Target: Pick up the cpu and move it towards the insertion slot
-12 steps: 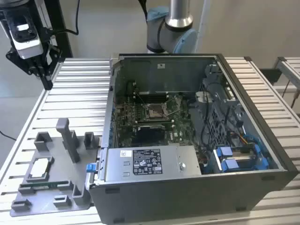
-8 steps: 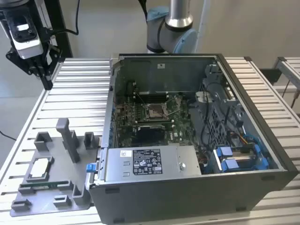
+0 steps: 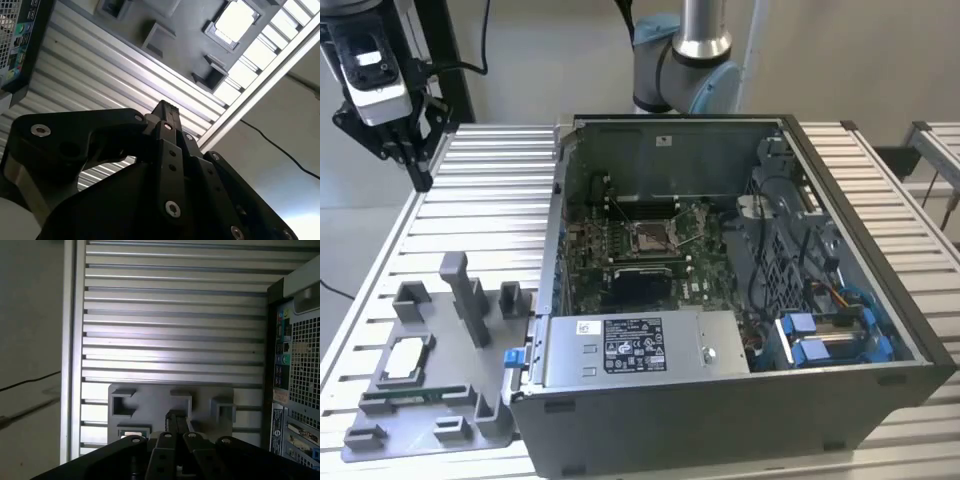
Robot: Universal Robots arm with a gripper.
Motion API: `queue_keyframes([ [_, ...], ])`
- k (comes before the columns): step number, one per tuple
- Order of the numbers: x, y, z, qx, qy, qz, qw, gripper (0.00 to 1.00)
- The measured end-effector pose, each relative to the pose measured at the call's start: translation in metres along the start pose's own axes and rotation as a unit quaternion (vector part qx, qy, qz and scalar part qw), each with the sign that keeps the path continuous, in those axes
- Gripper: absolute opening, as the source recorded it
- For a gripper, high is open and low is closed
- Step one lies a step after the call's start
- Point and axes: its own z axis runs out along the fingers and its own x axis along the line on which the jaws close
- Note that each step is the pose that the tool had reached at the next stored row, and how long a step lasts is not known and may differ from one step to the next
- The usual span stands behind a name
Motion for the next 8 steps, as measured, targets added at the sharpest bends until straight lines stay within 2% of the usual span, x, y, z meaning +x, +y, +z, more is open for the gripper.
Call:
queue_keyframes([
  [4, 0.0040, -0.0007, -0.0001, 0.0000, 0.0000, 0.000, 1.00000, 0.00],
  [8, 0.0105, -0.0046, -0.0001, 0.0000, -0.0001, 0.000, 1.00000, 0.00],
])
